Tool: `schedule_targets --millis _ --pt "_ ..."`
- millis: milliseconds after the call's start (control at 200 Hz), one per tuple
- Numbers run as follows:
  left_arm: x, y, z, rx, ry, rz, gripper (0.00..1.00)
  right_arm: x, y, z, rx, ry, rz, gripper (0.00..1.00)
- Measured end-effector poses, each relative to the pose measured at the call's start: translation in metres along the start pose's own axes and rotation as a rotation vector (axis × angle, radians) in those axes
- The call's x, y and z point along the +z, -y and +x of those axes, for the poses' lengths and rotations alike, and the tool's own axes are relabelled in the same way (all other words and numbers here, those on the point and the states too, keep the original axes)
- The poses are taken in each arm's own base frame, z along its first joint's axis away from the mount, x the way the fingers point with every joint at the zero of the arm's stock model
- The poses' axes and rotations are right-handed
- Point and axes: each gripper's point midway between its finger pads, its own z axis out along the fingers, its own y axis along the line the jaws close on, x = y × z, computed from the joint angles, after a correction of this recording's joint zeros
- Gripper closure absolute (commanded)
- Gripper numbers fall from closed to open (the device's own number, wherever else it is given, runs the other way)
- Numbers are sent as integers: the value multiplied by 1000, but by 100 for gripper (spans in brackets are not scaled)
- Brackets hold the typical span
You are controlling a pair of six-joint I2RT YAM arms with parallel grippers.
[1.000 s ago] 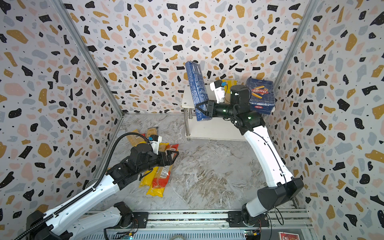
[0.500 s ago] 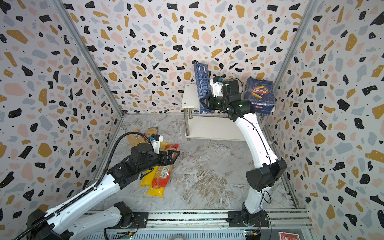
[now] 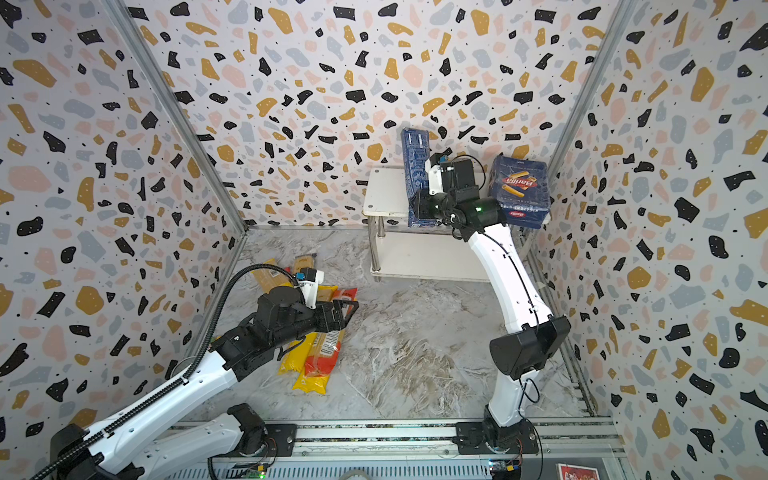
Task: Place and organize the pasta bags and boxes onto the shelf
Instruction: 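Lift the blue box upright and carry it to the upper shelf, then set the blue box upright beside the yellow bag and open the right gripper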
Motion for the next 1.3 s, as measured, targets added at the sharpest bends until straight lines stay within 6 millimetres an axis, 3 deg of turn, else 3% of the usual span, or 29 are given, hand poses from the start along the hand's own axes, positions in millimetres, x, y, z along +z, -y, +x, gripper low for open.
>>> schedule_targets --millis 355,436,546,696,961,1106,1232,1302 --pt "0 0 0 0 1 0 0 -3 14 -3 -1 7 83 55" --pt "0 0 0 1 1 0 0 -3 15 -5 -9 13 89 46" --pt "0 0 0 1 1 0 0 -7 14 -19 -22 65 92 23" --pt "0 0 0 1 0 0 1 -17 8 -43 -37 155 78 22" --pt "0 -1 0 7 -1 -4 0 -24 -2 -46 -64 182 65 22" --pt "-3 -5 1 18 0 -27 1 -55 -34 -34 -110 207 20 22" --pt "-12 -7 -2 33 22 -42 0 -103 -63 -11 -140 262 -73 22" --pt "-18 -9 -5 37 39 -57 0 -132 -67 9 -136 290 -123 22"
